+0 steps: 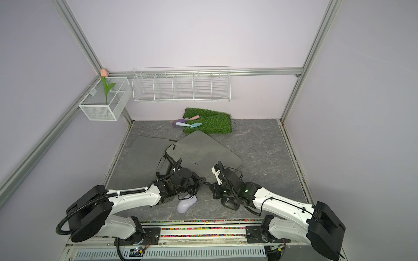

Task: Put the mouse into the laptop bag
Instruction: Unzip the zipper on the zippered laptop bag.

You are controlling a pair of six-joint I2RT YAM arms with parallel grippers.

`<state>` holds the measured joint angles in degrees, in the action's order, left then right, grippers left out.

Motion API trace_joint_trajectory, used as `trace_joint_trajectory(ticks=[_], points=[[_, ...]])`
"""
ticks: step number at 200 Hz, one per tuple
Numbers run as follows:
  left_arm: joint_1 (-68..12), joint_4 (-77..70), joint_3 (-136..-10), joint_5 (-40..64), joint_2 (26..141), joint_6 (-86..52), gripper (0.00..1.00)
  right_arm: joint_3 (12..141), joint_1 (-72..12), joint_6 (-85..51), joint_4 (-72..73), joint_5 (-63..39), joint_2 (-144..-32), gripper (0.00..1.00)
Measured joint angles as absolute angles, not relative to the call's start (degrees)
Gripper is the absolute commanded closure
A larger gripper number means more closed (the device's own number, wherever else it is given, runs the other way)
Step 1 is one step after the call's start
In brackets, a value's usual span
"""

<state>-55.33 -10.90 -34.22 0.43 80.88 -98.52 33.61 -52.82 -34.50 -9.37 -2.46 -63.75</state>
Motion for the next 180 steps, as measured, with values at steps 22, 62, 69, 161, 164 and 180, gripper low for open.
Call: trace_joint_trajectory(ticks=[22,62,69,161,164,180], points=[[-55.20,-8.29,-34.22,-0.25,79.20,-98.04,1.00,31.62,-51.55,-34.68,-9.87,-2.46,-62.11,0.94],[-55.13,-7.57,-35.11,-0.23,77.82,-97.12,1.00,31.00,-47.79,-35.14,-10.76,-3.51,-60.14,0.94],[-55.11,-7.57,-35.35,-0.10,78.08,-96.97,1.00,31.00,-46.72,-35.18,-10.57,-4.27,-60.71,0.94],[-60.01,-1.04,-45.04,-6.02,82.91,-93.12,0.28,31.31,-35.77,-35.66,-7.92,-11.29,-66.81,0.94],[-60.36,-0.89,-45.80,-5.96,82.96,-92.86,0.26,31.33,-35.05,-35.75,-8.27,-10.72,-67.00,0.94],[-62.22,-0.99,-50.30,-5.82,83.68,-91.79,0.18,31.20,-30.28,-36.32,-10.90,-7.84,-68.47,0.94]])
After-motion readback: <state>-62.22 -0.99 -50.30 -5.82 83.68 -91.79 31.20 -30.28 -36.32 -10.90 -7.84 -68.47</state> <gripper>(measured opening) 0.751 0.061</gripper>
